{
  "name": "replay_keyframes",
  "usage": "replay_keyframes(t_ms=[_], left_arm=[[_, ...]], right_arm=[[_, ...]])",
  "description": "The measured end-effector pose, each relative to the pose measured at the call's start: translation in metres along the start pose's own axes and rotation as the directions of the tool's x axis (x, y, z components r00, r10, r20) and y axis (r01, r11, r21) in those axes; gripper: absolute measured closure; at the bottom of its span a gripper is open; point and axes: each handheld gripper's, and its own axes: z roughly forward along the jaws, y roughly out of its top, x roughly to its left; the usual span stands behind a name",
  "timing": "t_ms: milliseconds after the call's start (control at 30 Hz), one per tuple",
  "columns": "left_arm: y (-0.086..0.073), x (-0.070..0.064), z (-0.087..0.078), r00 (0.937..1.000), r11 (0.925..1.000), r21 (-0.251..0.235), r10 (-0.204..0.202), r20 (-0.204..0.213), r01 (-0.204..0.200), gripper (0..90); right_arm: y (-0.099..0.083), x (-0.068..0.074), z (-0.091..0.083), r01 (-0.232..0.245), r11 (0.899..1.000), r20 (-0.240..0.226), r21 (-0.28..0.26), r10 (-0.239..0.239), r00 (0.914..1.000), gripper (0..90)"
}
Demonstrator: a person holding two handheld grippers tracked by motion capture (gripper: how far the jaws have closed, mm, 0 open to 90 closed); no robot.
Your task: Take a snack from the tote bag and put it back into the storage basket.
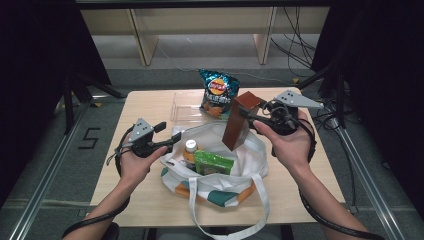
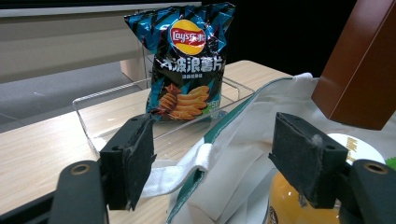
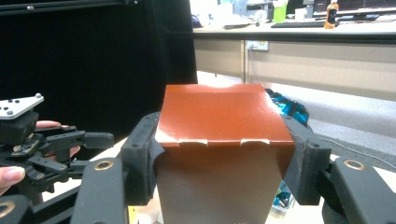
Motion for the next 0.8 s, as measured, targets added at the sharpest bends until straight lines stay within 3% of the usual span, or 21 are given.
replay_keyframes(t_ms=[100,467,500,800], left_arm=[[0.000,0.000,0.000,1.0000,1.0000,0.000,-0.001,-0.001,0.001,29.1],[0.001,0.000,0.000,1.0000,1.0000,-0.001,0.003,-0.002,-0.003,29.1],[0.001,0.000,0.000,1.0000,1.0000,-0.001,0.005,-0.002,-0.005,29.1],[0.000,0.000,0.000,1.0000,1.0000,0.000,0.001,-0.003,-0.001,29.0]], right_arm=[[0.001,0.000,0.000,-0.030,1.000,0.003,0.002,0.030,0.9995,39.6],[0.014,-0.004,0.001,-0.008,1.000,0.014,-0.021,0.008,0.9999,39.7],[0.015,-0.003,0.001,-0.028,0.999,0.016,-0.020,0.028,0.9995,39.7],[0.020,-0.005,0.005,-0.027,0.999,0.020,-0.027,0.028,0.9994,39.7]])
